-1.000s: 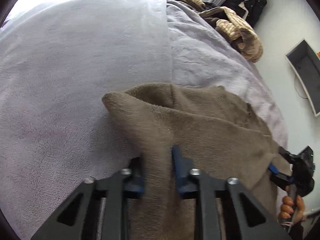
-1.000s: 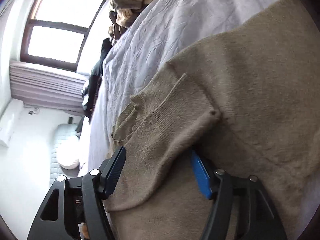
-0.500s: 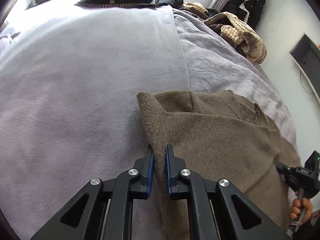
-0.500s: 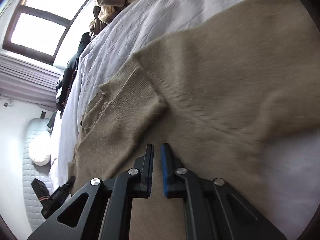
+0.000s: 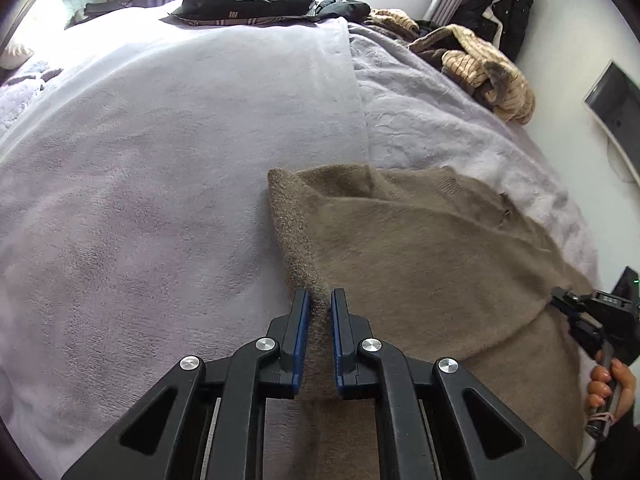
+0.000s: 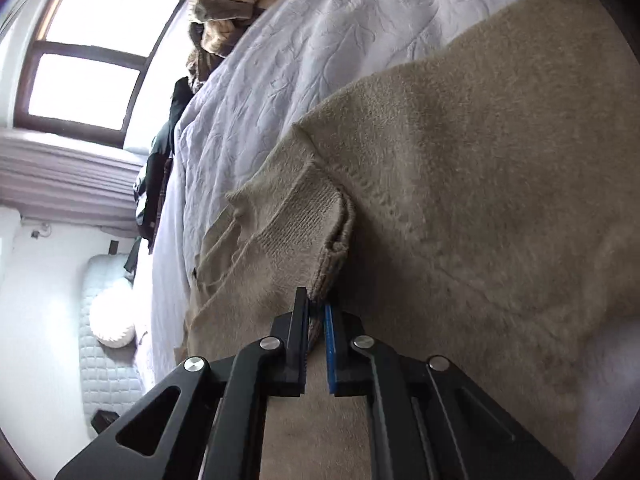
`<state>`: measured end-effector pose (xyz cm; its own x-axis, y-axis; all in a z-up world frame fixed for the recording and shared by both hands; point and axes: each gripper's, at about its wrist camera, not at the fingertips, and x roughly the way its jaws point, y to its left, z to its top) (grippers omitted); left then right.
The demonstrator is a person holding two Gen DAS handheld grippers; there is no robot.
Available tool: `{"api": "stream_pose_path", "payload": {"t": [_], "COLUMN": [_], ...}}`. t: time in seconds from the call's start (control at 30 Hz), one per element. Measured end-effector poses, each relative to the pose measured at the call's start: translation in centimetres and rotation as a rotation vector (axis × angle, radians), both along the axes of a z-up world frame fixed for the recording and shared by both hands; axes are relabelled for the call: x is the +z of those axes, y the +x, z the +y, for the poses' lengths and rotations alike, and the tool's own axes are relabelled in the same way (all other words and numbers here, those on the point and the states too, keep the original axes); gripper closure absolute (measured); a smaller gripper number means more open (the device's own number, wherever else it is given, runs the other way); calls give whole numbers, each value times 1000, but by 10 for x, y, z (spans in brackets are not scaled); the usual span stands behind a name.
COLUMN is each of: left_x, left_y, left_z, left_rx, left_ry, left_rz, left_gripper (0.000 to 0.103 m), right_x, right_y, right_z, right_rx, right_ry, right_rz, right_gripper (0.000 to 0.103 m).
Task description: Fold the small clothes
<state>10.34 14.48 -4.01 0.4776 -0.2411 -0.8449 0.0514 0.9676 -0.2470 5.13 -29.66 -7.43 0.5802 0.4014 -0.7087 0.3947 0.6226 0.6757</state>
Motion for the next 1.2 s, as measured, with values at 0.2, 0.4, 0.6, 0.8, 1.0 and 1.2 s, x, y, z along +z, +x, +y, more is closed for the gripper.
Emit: {"api": "stream_pose_path", "payload": {"t": [0.2,0.4,0.6,0.8,1.0,1.2], "left_x": [-8,13,15,8,-5,-9], "left_y": [-7,-28,-42,-49,-63,-71], "left_z": [5,-17,-37,-50,-43,-60], "left_rx": [51,8,-12,-45,-87,-179], "left_ry": [43,133,187,227,219,367], "left_rz": [29,-22,-33,-45,-27,-66], "left_gripper": [92,92,92,92,92,92], "right_x": [-5,19,18,7,-3,-4], "right_y": [-22,-38,-35,-18,-8,-1], "right_z": [-6,1,5,3,-4,0], "right_rx": [-3,69,87,51,8,15], "right_ry": [-4,-83,-56,37,105,104], "right_rz": [24,-31,-33,-39,-37,-39], "right_gripper": [93,40,40,40,40,40]}}
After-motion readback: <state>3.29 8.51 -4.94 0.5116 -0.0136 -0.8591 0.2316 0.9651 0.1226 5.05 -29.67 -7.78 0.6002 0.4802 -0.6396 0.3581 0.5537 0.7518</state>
